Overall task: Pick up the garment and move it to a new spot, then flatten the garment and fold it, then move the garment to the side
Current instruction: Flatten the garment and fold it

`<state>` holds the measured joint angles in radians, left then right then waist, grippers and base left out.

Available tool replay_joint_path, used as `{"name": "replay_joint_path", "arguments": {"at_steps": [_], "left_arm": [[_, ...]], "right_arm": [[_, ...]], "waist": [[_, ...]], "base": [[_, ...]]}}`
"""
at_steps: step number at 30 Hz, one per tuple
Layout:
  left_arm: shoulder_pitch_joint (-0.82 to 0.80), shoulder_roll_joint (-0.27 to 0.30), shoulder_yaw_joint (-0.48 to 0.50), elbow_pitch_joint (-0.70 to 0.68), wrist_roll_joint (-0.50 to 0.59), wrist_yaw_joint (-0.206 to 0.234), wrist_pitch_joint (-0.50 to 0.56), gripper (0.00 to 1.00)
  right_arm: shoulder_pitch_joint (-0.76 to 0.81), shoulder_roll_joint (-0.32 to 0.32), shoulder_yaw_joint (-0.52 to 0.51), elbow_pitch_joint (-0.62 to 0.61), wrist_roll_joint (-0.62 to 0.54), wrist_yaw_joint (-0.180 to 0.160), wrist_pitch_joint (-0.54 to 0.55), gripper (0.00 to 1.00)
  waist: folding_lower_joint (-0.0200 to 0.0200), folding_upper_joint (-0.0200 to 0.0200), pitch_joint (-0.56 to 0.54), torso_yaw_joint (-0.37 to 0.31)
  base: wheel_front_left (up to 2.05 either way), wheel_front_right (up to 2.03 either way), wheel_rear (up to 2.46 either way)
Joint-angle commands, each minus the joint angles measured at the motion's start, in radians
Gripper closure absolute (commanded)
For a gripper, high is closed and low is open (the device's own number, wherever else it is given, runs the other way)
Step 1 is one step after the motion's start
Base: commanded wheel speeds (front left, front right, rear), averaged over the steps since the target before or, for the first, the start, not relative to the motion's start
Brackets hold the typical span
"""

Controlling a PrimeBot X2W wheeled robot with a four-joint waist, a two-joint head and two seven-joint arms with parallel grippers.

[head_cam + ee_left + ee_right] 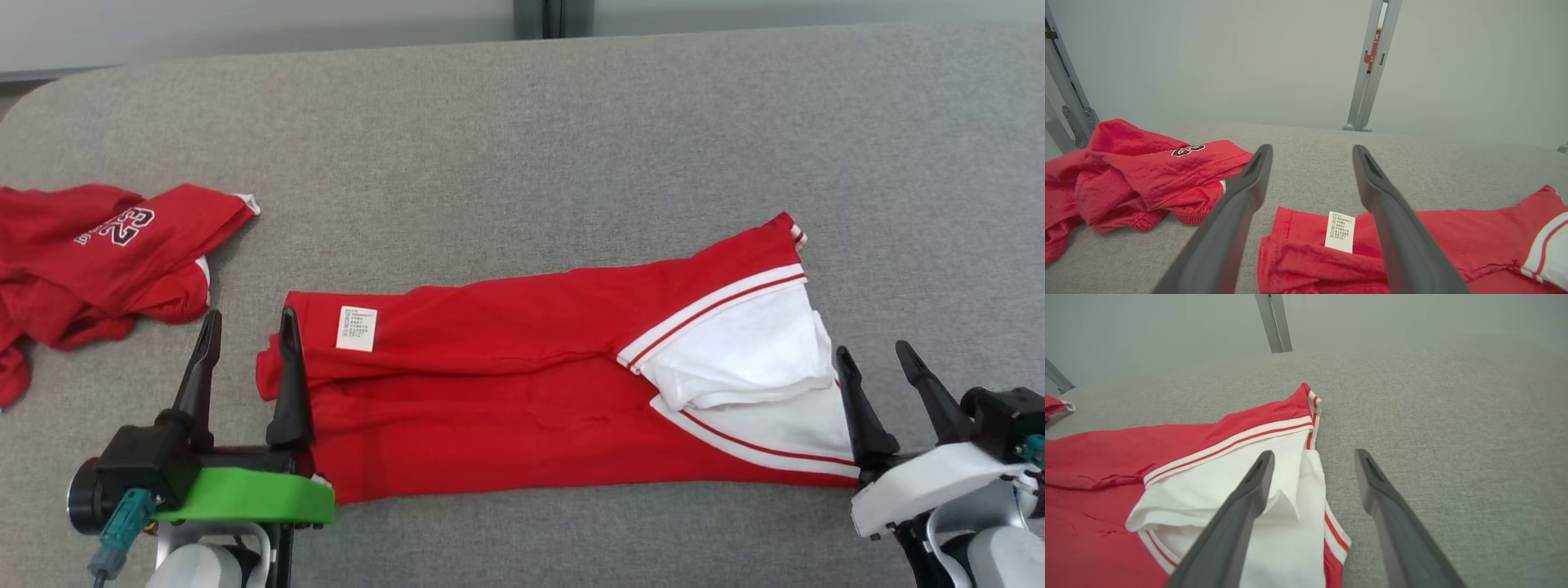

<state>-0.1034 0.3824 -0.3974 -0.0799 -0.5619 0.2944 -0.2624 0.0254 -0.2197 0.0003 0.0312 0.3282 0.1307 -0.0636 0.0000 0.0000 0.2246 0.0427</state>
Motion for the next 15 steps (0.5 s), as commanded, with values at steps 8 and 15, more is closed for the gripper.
{"name": "replay_joint_path", "arguments": {"at_steps": [8,15], "left_arm": [[-0.084,-0.051,0.002,0.039,0.038,-0.052,-0.003,0.00],[-0.078,-0.077,0.023,0.067,0.058,-0.076,-0.003,0.00]], "right_arm": [[-0.148,-0.016,0.061,0.257,0.030,0.000,-0.028,0.00],[-0.156,-0.023,0.163,0.359,0.094,0.002,0.005,1.00]], "waist": [[0.0000,0.0000,0.109,0.080],[0.0000,0.0000,0.093,0.085]], "base": [[0.00,0.00,0.00],[0.00,0.00,0.00]]}}
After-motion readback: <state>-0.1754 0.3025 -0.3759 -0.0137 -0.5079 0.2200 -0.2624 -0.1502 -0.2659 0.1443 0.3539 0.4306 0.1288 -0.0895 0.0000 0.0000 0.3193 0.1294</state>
